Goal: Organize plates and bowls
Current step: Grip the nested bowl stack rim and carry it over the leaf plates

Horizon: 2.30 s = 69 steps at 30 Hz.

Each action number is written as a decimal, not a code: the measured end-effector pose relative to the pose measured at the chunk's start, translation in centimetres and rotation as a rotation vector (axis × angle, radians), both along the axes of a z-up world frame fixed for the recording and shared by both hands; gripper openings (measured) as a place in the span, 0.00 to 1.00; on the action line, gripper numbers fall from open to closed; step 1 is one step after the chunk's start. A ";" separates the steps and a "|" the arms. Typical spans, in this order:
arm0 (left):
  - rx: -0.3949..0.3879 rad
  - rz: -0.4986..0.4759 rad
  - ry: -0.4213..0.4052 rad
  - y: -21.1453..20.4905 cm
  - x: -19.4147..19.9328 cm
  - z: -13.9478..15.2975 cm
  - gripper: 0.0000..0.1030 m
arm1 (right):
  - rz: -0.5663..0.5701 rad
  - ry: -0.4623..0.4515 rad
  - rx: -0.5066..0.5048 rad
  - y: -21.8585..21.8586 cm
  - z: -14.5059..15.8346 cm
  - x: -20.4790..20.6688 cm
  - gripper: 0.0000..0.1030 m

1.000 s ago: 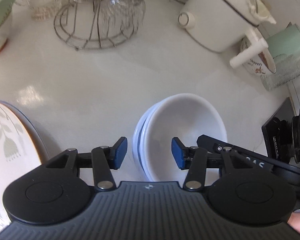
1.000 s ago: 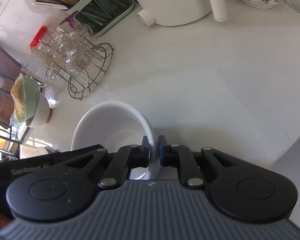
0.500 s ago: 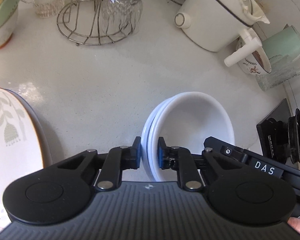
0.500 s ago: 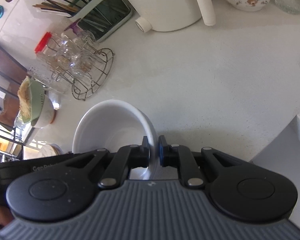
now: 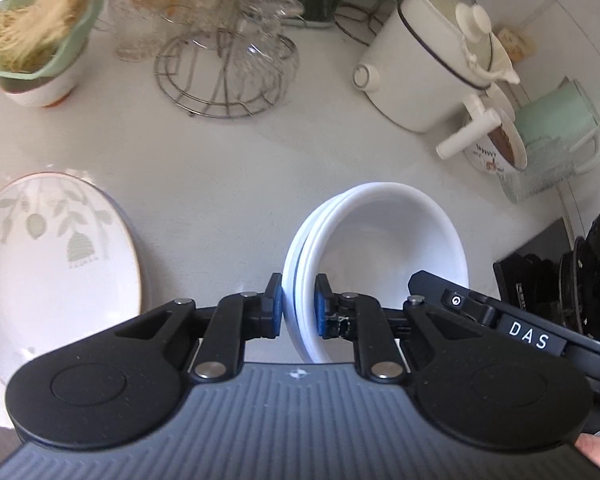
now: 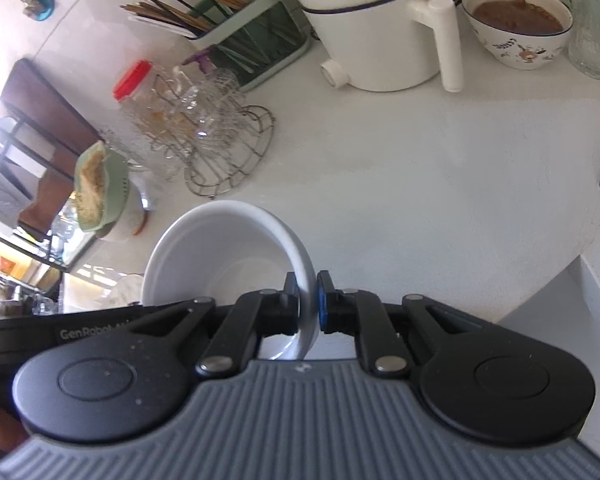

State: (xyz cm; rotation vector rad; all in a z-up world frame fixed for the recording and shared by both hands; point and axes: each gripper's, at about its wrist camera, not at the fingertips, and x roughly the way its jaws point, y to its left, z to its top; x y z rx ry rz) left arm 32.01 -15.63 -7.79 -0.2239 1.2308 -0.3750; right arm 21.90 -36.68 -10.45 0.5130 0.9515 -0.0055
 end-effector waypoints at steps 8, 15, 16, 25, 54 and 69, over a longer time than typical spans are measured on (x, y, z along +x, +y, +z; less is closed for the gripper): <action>0.007 0.020 -0.021 1.8 -0.8 2.5 0.18 | 0.030 -0.018 0.008 1.7 1.8 -0.4 0.11; 0.006 0.046 -0.032 4.3 -1.4 3.8 0.18 | 0.049 -0.033 -0.012 3.8 3.5 -0.5 0.11; 0.006 0.056 -0.027 4.7 -1.5 3.6 0.18 | 0.056 -0.036 -0.011 4.1 3.7 -0.5 0.11; 0.019 0.118 -0.050 9.2 -2.4 3.8 0.18 | 0.137 -0.046 -0.036 8.3 4.3 0.3 0.12; -0.019 0.318 0.053 22.0 -2.8 -6.2 0.18 | 0.316 0.066 -0.129 22.4 -2.3 4.8 0.13; 0.010 0.271 0.068 22.1 -1.5 -8.0 0.19 | 0.312 0.120 -0.163 23.6 -4.4 5.9 0.13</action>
